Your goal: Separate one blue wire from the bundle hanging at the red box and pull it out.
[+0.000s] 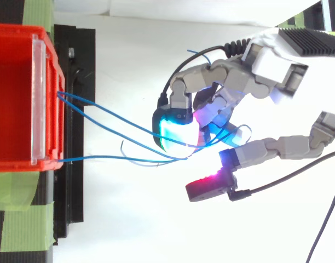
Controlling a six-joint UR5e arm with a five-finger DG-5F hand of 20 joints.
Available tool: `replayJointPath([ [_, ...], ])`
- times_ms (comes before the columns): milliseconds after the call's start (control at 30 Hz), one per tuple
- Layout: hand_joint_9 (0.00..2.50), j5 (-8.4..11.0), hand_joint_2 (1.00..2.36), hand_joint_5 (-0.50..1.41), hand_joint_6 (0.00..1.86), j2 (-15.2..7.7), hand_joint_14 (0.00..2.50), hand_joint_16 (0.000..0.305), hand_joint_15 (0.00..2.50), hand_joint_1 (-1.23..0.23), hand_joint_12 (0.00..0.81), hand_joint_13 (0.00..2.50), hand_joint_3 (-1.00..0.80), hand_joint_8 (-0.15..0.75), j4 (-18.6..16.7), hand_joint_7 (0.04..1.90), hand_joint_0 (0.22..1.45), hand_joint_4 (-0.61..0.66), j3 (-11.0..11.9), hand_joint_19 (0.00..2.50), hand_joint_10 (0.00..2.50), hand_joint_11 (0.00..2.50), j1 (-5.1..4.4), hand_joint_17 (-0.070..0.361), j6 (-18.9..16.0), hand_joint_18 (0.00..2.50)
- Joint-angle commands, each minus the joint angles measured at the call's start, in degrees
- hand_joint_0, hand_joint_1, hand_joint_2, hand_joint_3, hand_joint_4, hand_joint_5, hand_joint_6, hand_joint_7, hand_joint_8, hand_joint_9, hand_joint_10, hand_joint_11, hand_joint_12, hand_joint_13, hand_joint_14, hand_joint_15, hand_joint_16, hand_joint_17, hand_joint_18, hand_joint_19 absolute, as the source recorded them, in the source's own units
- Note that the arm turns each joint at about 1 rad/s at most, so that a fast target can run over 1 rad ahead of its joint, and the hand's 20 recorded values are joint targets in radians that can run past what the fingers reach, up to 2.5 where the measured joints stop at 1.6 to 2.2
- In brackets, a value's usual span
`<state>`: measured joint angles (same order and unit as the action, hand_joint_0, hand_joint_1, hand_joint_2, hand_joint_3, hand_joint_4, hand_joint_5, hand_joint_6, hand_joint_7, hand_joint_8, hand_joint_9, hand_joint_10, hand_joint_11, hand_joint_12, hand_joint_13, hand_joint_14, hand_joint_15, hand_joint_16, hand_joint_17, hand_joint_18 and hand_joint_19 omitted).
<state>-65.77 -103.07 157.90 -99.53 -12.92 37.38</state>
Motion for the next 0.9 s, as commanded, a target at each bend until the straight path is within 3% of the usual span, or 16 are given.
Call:
replayJointPath([
  [0, 0.98, 0.03, 1.01, -0.21, 0.76, 0.5, 0.01, 0.051, 1.72, -0.93, 0.319, 1.30, -0.38, 0.287, 0.3, 1.17, 0.78, 0.16, 0.0, 0.78, 0.02, 1.10, 0.00, 0.114, 0.7, 0.65],
  [167, 0.94, -0.15, 1.01, -0.22, 0.76, 0.9, 0.00, 0.051, 1.71, -0.93, 0.315, 1.29, -0.42, 0.283, 0.3, 1.15, 0.76, 0.17, 0.0, 0.78, 0.02, 1.09, 0.09, 0.114, 0.8, 0.65],
  [400, 1.06, -0.15, 1.01, -0.17, 0.69, 0.9, 0.00, 0.050, 1.69, -0.74, 0.326, 1.34, -0.43, 0.322, 0.3, 1.22, 0.63, 0.19, 0.0, 0.83, 0.02, 1.10, 0.26, 0.113, 0.8, 0.67],
  [867, 1.11, -0.15, 1.00, -0.14, 0.61, 0.9, 0.01, 0.052, 1.61, -0.59, 0.347, 1.35, -0.50, 0.345, 0.3, 1.31, 0.55, 0.20, 0.0, 0.85, 0.02, 1.07, 0.35, 0.118, 0.9, 0.69],
])
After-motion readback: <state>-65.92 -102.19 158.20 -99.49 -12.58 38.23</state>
